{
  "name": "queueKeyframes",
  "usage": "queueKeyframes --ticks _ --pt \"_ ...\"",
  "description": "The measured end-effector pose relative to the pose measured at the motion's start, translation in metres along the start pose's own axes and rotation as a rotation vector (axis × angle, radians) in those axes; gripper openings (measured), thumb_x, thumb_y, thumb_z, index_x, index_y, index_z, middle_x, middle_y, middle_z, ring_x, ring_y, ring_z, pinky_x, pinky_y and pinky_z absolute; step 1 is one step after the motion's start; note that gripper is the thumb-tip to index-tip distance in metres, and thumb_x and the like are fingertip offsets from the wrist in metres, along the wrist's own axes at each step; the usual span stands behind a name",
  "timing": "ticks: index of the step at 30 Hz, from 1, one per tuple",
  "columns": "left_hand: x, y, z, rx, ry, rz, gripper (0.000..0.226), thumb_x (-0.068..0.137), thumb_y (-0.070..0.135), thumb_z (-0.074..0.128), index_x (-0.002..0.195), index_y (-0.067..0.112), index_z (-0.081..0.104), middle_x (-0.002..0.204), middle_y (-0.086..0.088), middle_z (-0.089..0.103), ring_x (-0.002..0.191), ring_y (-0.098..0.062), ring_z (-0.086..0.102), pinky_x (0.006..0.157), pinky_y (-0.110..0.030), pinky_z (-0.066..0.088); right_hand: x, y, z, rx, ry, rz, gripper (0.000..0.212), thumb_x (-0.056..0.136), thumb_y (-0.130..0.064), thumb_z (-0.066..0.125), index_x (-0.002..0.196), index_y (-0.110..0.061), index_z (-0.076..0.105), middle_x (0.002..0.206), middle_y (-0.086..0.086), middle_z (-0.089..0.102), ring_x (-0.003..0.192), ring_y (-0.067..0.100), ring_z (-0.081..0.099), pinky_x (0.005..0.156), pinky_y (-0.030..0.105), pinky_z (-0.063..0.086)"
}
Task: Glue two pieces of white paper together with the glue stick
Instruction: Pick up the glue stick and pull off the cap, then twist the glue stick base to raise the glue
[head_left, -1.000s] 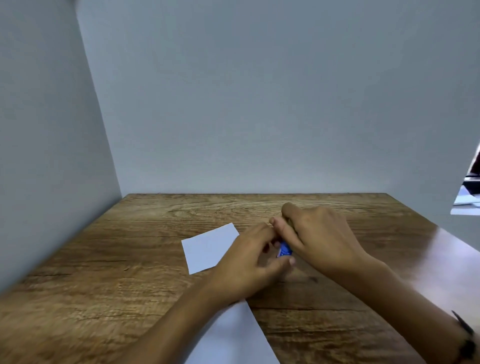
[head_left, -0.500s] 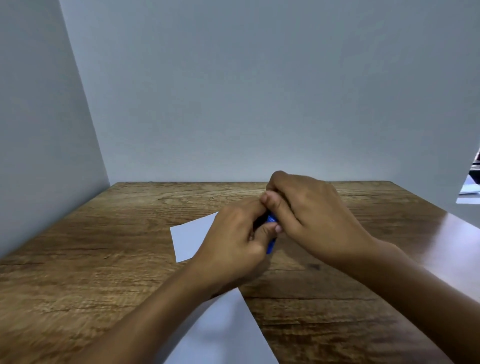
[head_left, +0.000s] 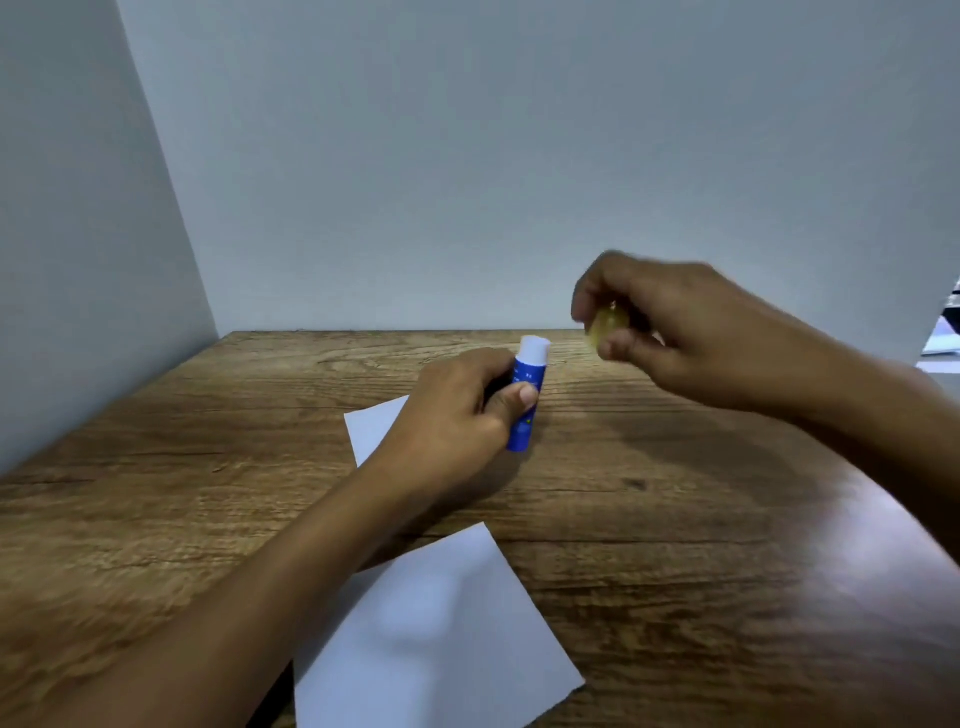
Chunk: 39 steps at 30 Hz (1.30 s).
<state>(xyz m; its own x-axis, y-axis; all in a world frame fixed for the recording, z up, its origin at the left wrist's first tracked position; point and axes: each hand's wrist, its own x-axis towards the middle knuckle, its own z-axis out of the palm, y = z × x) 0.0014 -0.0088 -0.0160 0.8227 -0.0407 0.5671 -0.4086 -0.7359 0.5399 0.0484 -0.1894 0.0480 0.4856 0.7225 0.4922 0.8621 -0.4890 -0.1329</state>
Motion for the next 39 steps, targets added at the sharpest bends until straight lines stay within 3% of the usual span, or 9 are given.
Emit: queueKeyframes --ticks 4,10,13,16,19,23,26,34,39 --pt "0.002 -0.004 0.002 -0.024 0.052 -0.052 0.017 0.087 0.024 0.053 0.082 0.01 0.062 0.054 0.009 0.046 0.053 -0.002 0.044 0.052 -0.016 0.029 -0.004 0.003 0.034 -0.166 -0.35 0.087 0.016 0.081 -0.006 0.056 0.089 -0.02 0.054 0.082 -0.007 0.057 0.076 0.009 0.049 0.065 0.025 0.036" --pt "0.001 -0.002 0.002 -0.031 0.095 -0.046 0.02 0.083 0.03 0.057 0.079 0.013 0.065 0.05 0.009 0.047 0.052 -0.005 0.043 0.049 -0.016 0.03 -0.005 0.002 0.049 -0.189 -0.414 0.057 0.017 0.079 -0.006 0.051 0.094 -0.016 0.053 0.086 -0.003 0.056 0.079 0.015 0.05 0.066 0.028 0.035" --pt "0.001 0.0 0.0 -0.08 0.141 -0.077 0.017 0.081 0.027 0.058 0.08 0.011 0.064 0.06 0.004 0.057 0.058 -0.01 0.052 0.054 -0.02 0.036 -0.006 0.0 0.047 -0.332 -0.316 0.044 0.029 0.084 -0.026 0.053 0.112 -0.02 0.047 0.108 0.0 0.056 0.101 0.019 0.047 0.079 0.034 0.041" --pt "0.004 0.002 -0.003 -0.185 0.181 -0.121 0.017 0.082 0.026 0.058 0.085 0.01 0.064 0.077 -0.012 0.066 0.074 -0.026 0.061 0.068 -0.036 0.048 -0.002 -0.014 0.043 -0.149 -0.038 0.071 0.044 0.079 -0.045 0.057 0.116 -0.024 0.045 0.101 -0.007 0.053 0.086 0.007 0.044 0.067 0.026 0.034" --pt "0.006 0.005 -0.006 -0.325 0.218 -0.162 0.021 0.081 0.023 0.059 0.084 0.003 0.064 0.077 -0.017 0.066 0.072 -0.028 0.062 0.071 -0.042 0.051 -0.001 -0.031 0.05 0.27 0.113 0.21 0.04 0.074 -0.038 0.067 0.107 -0.027 0.046 0.086 -0.007 0.057 0.067 0.002 0.049 0.058 0.022 0.036" --pt "0.007 0.006 -0.006 -0.477 0.214 -0.21 0.019 0.081 0.022 0.062 0.074 0.005 0.064 0.061 -0.004 0.06 0.056 -0.01 0.055 0.058 -0.024 0.048 -0.003 -0.035 0.064 0.582 0.253 0.382 0.032 0.074 -0.019 0.072 0.098 -0.023 0.051 0.077 -0.005 0.057 0.064 0.005 0.051 0.066 0.026 0.049" --pt "0.008 0.006 -0.005 -0.553 0.23 -0.239 0.016 0.082 0.021 0.062 0.069 0.012 0.064 0.057 0.004 0.062 0.051 -0.004 0.056 0.054 -0.017 0.049 -0.003 -0.035 0.067 0.693 0.284 0.441 0.031 0.072 -0.016 0.074 0.092 -0.025 0.051 0.079 -0.005 0.057 0.071 0.012 0.054 0.076 0.037 0.054" --pt "0.007 0.003 -0.004 -0.537 0.23 -0.211 0.019 0.082 0.02 0.062 0.076 0.002 0.065 0.062 -0.003 0.06 0.049 -0.004 0.052 0.051 -0.016 0.044 0.0 -0.034 0.071 0.858 0.232 0.502 0.028 0.082 -0.001 0.058 0.094 -0.025 0.048 0.072 0.001 0.062 0.065 0.016 0.061 0.063 0.032 0.051" --pt "0.007 0.001 -0.005 -0.52 0.241 -0.226 0.023 0.083 0.022 0.061 0.076 0.0 0.064 0.062 -0.005 0.059 0.05 -0.007 0.05 0.053 -0.018 0.045 0.0 -0.031 0.068 0.931 0.153 0.512 0.025 0.083 -0.008 0.06 0.104 -0.017 0.05 0.072 0.004 0.063 0.063 0.019 0.065 0.072 0.036 0.054"
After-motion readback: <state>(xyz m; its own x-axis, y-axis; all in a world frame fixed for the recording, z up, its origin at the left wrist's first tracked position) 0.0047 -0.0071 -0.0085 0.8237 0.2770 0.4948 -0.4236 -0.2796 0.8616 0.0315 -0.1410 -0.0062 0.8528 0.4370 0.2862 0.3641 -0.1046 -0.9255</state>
